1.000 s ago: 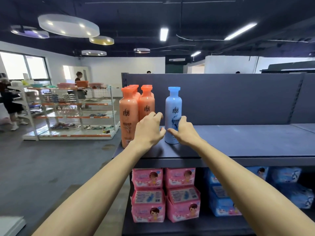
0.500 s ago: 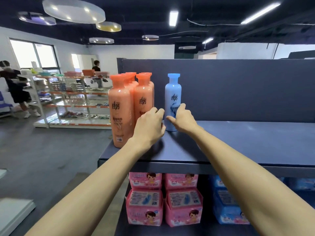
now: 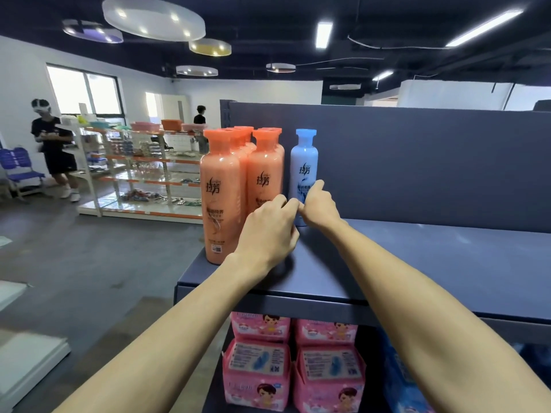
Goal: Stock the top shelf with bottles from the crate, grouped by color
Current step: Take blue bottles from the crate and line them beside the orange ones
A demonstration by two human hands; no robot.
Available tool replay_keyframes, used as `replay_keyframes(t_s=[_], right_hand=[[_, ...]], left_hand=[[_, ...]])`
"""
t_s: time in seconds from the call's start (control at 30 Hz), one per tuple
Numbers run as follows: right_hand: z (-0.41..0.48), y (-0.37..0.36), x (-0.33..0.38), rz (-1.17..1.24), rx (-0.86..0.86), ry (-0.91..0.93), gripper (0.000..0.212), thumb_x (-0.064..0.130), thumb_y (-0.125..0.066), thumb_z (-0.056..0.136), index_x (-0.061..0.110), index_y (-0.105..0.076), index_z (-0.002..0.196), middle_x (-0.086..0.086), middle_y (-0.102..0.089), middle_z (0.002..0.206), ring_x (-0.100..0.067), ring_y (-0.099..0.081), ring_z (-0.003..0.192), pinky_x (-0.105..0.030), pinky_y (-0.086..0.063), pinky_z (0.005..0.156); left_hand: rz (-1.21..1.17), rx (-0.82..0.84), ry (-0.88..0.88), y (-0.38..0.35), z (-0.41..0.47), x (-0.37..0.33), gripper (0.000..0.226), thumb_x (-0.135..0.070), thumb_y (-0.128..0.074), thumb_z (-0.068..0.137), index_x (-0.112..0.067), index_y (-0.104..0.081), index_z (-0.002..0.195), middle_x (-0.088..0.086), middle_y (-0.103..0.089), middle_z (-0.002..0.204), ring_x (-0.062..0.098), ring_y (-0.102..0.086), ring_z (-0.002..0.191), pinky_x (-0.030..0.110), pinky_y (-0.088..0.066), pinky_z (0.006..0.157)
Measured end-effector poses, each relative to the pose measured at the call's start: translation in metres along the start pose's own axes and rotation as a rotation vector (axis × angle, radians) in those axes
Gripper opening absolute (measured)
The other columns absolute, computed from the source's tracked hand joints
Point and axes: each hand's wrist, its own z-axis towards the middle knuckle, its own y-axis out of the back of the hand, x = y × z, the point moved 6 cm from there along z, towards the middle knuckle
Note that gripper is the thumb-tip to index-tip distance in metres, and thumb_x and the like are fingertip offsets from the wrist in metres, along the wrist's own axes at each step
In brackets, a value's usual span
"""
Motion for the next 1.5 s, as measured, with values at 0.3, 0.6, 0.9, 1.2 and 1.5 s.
replay_keyframes(t_s=[0.3, 0.6, 0.9, 1.2, 1.5], right_hand=[[0.01, -0.006, 0.0, -0.006, -0.028, 0.01, 0.038, 0.026, -0.06, 0.094, 0.005, -0.035, 0.112, -0.019, -0.045, 0.12, -0.043, -0.053, 0.106, -0.041, -0.038, 0.075], [0.011, -0.009, 0.003, 0.021, -0.078, -0.007, 0.038, 0.023, -0.061, 0.093, 0.004, -0.036, 0.114, -0.019, -0.046, 0.121, -0.044, -0.054, 0.105, -0.041, -0.039, 0.075], [0.002, 0.004, 0.005, -0.014, 0.032, -0.109, 0.058, 0.033, -0.071, 0.088, 0.001, -0.037, 0.122, -0.019, -0.049, 0.128, -0.039, -0.055, 0.114, -0.039, -0.042, 0.077], [-0.053, 0.032, 0.029, -0.248, 0.094, 0.036, 0.054, 0.038, -0.066, 0.092, 0.001, -0.041, 0.125, -0.02, -0.054, 0.125, -0.037, -0.058, 0.109, -0.038, -0.045, 0.076], [-0.128, 0.059, 0.051, -0.409, 0.025, 0.104, 0.042, 0.037, -0.059, 0.096, 0.009, -0.044, 0.124, -0.014, -0.056, 0.119, -0.034, -0.058, 0.101, -0.041, -0.048, 0.077]], left_hand=[[-0.015, -0.002, -0.006, 0.0, 0.002, 0.003, 0.019, -0.017, -0.056, 0.084, -0.017, -0.055, 0.103, 0.004, -0.054, 0.096, 0.027, -0.056, 0.084, 0.035, -0.04, 0.063], [-0.021, 0.034, -0.018, -0.001, 0.004, 0.004, 0.02, -0.019, -0.055, 0.082, -0.015, -0.054, 0.102, 0.002, -0.054, 0.096, 0.027, -0.056, 0.084, 0.037, -0.045, 0.066], [-0.027, 0.055, -0.042, 0.011, -0.008, 0.0, 0.024, -0.018, -0.057, 0.081, -0.017, -0.054, 0.106, 0.004, -0.052, 0.097, 0.029, -0.056, 0.082, 0.033, -0.038, 0.062], [0.004, 0.101, -0.003, 0.04, -0.014, -0.002, 0.019, -0.02, -0.057, 0.083, -0.012, -0.051, 0.099, 0.007, -0.048, 0.097, 0.032, -0.056, 0.085, 0.034, -0.033, 0.062], [-0.092, 0.135, -0.025, 0.064, -0.034, 0.003, 0.023, -0.02, -0.058, 0.083, -0.009, -0.053, 0.103, 0.008, -0.05, 0.097, 0.034, -0.057, 0.088, 0.037, -0.039, 0.068]])
